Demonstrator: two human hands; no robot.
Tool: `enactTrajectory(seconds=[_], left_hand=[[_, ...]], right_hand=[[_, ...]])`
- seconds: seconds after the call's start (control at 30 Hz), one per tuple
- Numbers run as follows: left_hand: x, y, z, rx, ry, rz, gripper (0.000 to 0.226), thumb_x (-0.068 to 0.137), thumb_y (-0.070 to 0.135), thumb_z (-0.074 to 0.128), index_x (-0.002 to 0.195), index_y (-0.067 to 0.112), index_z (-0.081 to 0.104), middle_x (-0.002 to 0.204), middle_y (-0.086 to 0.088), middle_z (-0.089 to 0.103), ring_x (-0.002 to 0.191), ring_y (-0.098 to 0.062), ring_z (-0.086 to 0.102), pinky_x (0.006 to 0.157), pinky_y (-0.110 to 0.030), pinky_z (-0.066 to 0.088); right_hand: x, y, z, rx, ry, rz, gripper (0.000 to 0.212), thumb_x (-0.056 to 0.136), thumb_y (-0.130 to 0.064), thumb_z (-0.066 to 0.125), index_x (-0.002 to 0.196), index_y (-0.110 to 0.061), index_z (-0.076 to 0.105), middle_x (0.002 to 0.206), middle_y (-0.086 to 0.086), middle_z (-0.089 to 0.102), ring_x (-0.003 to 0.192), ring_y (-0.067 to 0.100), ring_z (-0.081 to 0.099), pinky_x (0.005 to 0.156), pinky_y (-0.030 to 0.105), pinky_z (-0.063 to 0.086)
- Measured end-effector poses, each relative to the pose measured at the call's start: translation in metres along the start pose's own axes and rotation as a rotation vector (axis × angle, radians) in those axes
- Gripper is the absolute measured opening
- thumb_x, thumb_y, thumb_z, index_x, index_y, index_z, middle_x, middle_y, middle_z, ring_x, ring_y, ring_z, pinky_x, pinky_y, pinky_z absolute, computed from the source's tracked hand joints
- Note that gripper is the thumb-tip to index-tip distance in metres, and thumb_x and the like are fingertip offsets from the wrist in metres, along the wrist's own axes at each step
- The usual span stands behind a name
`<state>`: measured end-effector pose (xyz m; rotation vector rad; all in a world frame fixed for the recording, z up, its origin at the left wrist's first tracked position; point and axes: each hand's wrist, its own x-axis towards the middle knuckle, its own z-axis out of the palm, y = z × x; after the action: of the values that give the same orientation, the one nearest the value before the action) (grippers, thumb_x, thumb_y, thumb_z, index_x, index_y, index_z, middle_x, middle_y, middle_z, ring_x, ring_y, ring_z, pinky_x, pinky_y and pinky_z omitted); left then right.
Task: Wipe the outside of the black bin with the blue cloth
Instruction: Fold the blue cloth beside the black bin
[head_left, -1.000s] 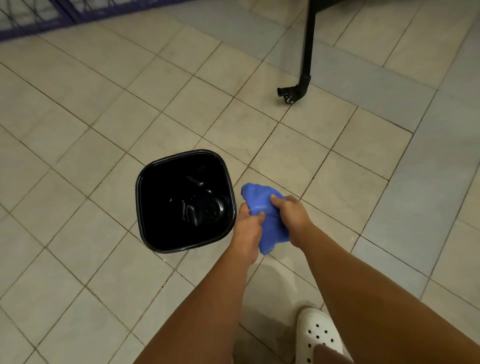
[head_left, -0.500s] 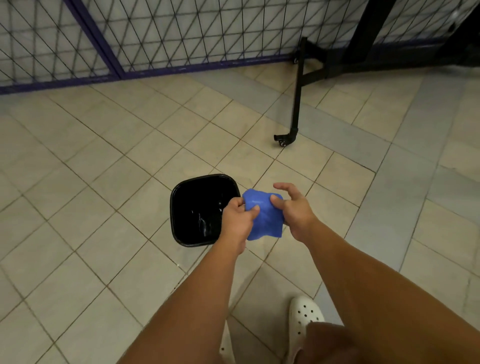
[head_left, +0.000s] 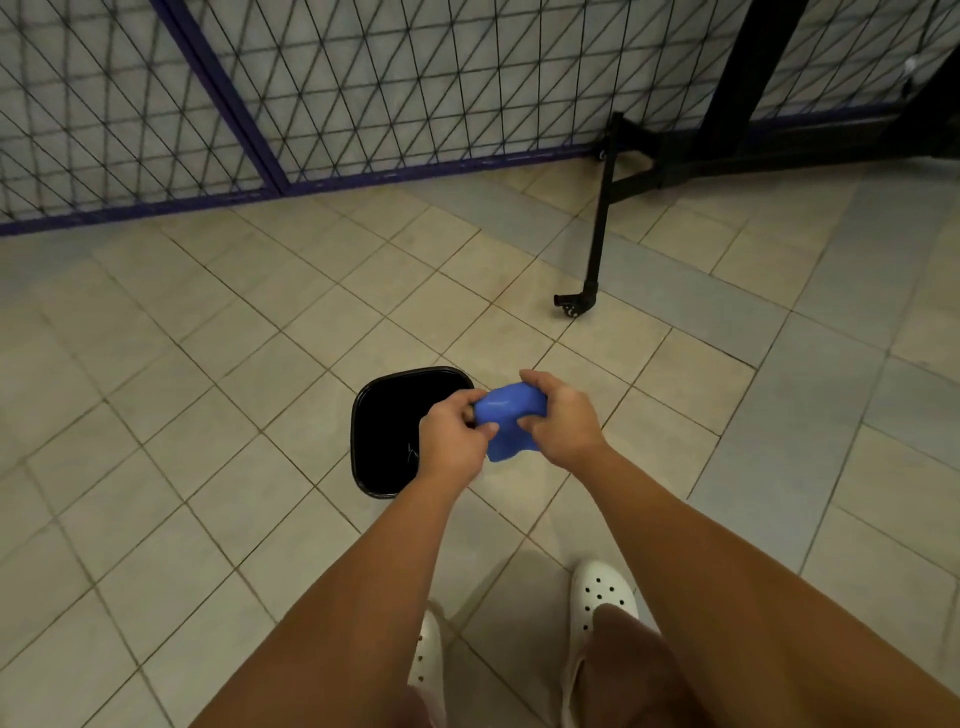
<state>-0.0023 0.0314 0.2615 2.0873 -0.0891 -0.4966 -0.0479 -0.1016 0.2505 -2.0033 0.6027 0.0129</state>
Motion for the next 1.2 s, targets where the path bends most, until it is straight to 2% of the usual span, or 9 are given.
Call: enactTrajectory(seconds=[0.13, 0.23, 0.4, 0.5, 0.63, 0.73, 0.83, 1.03, 1.2], left_hand=[[0.008, 0.002, -0.002, 0.057, 0.044, 0.065, 0.026, 0.084, -0.001, 0.066, 0.107, 0.01, 0.067, 0.096, 0.0, 0.059, 0.083, -0.013, 0.059, 0.08, -0.021, 0.046], [0.019, -0.012, -0.003, 0.043, 0.025, 0.103, 0.02, 0.086, 0.003, 0.064, 0.104, 0.011, 0.064, 0.105, -0.002, 0.053, 0.088, -0.015, 0.057, 0.08, -0.024, 0.045], [0.042, -0.039, 0.004, -0.137, -0.106, 0.037, 0.013, 0.093, 0.006, 0.055, 0.096, 0.019, 0.054, 0.096, -0.005, 0.063, 0.089, -0.018, 0.059, 0.078, -0.03, 0.047], [0.05, -0.049, 0.014, -0.246, -0.077, -0.027, 0.011, 0.096, 0.008, 0.054, 0.102, 0.016, 0.055, 0.104, -0.011, 0.065, 0.096, -0.021, 0.061, 0.086, -0.035, 0.051], [0.061, -0.059, 0.026, -0.316, -0.073, -0.07, 0.011, 0.096, 0.008, 0.054, 0.105, 0.014, 0.056, 0.104, -0.01, 0.067, 0.094, -0.02, 0.064, 0.088, -0.035, 0.054], [0.067, -0.061, 0.033, -0.338, -0.06, -0.074, 0.011, 0.097, 0.01, 0.055, 0.107, 0.015, 0.057, 0.103, -0.009, 0.068, 0.093, -0.019, 0.066, 0.085, -0.034, 0.055], [0.075, -0.064, 0.04, -0.345, -0.041, -0.109, 0.016, 0.097, 0.015, 0.056, 0.113, 0.011, 0.059, 0.104, -0.007, 0.069, 0.094, -0.019, 0.067, 0.085, -0.033, 0.055], [0.085, -0.075, 0.055, 0.134, 0.078, -0.152, 0.048, 0.097, 0.032, 0.053, 0.137, 0.007, 0.046, 0.135, -0.015, 0.05, 0.119, -0.03, 0.054, 0.096, -0.033, 0.042], [0.093, -0.089, 0.071, 0.386, -0.125, -0.336, 0.065, 0.1, 0.042, 0.041, 0.148, 0.003, 0.022, 0.146, -0.022, 0.041, 0.131, -0.039, 0.043, 0.099, -0.042, 0.04]], right_hand=[[0.007, 0.003, 0.007, -0.336, 0.116, -0.122, 0.036, 0.082, -0.018, 0.063, 0.117, -0.024, 0.057, 0.112, 0.005, 0.056, 0.111, 0.026, 0.043, 0.094, 0.034, 0.036], [0.014, 0.01, 0.011, -0.354, 0.135, -0.11, 0.028, 0.079, -0.031, 0.068, 0.106, -0.026, 0.063, 0.115, 0.005, 0.047, 0.112, 0.026, 0.036, 0.094, 0.033, 0.033], [0.023, 0.022, 0.022, 0.232, 0.024, 0.042, 0.021, 0.077, -0.017, 0.073, 0.088, -0.023, 0.056, 0.093, 0.008, 0.064, 0.091, 0.029, 0.062, 0.08, 0.043, 0.053], [0.026, 0.031, 0.029, 0.444, -0.011, 0.169, 0.045, 0.075, -0.016, 0.076, 0.111, -0.022, 0.05, 0.102, 0.015, 0.062, 0.094, 0.03, 0.063, 0.079, 0.04, 0.054], [0.031, 0.041, 0.034, 0.326, -0.064, 0.21, 0.073, 0.073, -0.007, 0.076, 0.133, -0.02, 0.037, 0.106, 0.003, 0.054, 0.092, 0.018, 0.058, 0.078, 0.031, 0.053], [0.036, 0.045, 0.038, 0.459, -0.019, 0.299, 0.068, 0.07, -0.003, 0.077, 0.129, -0.013, 0.044, 0.11, 0.007, 0.061, 0.096, 0.023, 0.063, 0.082, 0.039, 0.055], [0.04, 0.048, 0.036, 0.631, -0.017, 0.332, 0.043, 0.068, 0.0, 0.078, 0.107, -0.003, 0.061, 0.102, 0.014, 0.068, 0.09, 0.027, 0.068, 0.074, 0.038, 0.058], [0.046, 0.055, 0.034, 0.752, 0.081, 0.431, 0.016, 0.079, -0.012, 0.068, 0.094, -0.009, 0.063, 0.098, 0.014, 0.068, 0.086, 0.031, 0.067, 0.07, 0.042, 0.054], [0.048, 0.068, 0.041, 0.72, 0.096, 0.457, 0.026, 0.088, -0.016, 0.058, 0.113, -0.014, 0.052, 0.111, 0.013, 0.062, 0.095, 0.03, 0.064, 0.066, 0.038, 0.054]])
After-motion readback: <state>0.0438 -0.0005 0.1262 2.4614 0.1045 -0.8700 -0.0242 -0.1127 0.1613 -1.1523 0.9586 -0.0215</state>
